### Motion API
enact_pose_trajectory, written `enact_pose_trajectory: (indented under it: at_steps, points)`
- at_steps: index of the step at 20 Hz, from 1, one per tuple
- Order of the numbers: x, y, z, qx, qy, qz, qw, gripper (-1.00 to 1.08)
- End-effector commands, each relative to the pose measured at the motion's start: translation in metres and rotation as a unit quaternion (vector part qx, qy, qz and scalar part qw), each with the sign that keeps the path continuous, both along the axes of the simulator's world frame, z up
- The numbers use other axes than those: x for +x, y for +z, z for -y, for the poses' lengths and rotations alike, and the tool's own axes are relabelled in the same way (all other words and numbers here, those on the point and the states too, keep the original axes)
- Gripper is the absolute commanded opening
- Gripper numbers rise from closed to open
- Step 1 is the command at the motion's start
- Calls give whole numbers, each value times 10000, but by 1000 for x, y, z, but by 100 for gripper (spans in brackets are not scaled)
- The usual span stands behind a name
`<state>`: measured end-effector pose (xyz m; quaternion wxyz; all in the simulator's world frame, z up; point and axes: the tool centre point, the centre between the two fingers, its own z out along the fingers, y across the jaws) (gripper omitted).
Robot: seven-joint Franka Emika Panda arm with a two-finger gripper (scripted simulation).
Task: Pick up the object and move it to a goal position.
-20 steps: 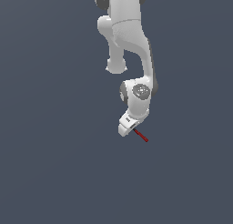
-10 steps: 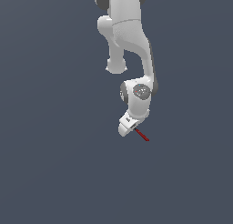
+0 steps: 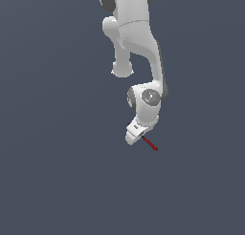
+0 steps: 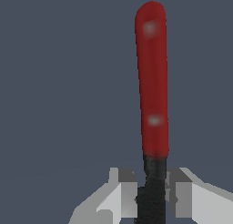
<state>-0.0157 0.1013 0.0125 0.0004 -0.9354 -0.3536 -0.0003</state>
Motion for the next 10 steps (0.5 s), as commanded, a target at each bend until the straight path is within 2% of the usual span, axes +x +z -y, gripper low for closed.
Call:
enact_pose_trajectory:
  at_steps: [1, 10]
  points:
    - [7, 3, -3, 1, -1, 3, 10000, -100]
    - [47, 16, -18, 3, -7, 1, 10000, -100]
